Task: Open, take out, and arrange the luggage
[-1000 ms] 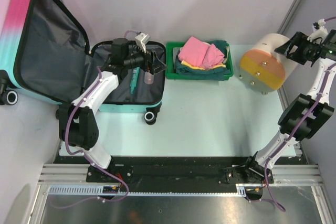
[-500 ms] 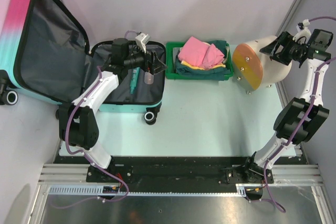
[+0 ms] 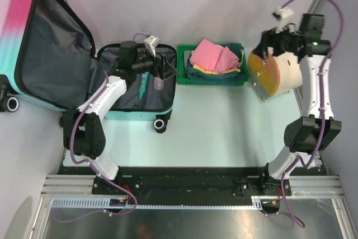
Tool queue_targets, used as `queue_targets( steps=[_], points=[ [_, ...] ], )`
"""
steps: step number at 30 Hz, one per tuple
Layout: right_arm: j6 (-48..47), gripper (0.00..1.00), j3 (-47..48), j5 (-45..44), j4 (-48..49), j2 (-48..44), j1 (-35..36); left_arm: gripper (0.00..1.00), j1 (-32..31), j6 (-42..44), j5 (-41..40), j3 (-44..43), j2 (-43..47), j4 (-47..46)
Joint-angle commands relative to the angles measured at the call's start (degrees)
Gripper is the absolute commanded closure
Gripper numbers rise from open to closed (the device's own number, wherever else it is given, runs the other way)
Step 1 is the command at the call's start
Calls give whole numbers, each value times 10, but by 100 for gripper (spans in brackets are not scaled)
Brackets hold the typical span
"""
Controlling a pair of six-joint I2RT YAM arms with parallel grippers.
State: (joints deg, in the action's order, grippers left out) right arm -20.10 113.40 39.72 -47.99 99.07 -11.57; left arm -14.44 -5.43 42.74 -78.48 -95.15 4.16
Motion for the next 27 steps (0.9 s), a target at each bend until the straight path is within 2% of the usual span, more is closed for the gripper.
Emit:
queue_targets(
  steps=[1,3,4,6,11,15,21,23,27],
  points=[
    [-139,15,-4,-159,0,-18,113,13,2,23,20,-17,-3,-7],
    [-152,13,-6,-243,58,-7,147,13,2,21,20,-20,-5,-7],
    [-158,13,3,-272,76,12,174,13,2,20,18,-21,-4,-6],
    [-168,12,36,-310,109,42,184,13,2,20,16,-19,-1,-7],
    [-163,12,208,-313,80,174,158,13,2,24,9,-4,11,-7],
    [-124,13,294,-273,42,250,127,13,3,30,2,8,21,-7],
    [2,14,265,-233,41,273,83,13,8,31,-3,20,27,-7],
    [44,16,259,-227,18,278,72,13,10,31,-3,24,28,-7],
    [71,19,243,-209,-49,276,60,13,12,32,-3,30,30,-7]
  ],
)
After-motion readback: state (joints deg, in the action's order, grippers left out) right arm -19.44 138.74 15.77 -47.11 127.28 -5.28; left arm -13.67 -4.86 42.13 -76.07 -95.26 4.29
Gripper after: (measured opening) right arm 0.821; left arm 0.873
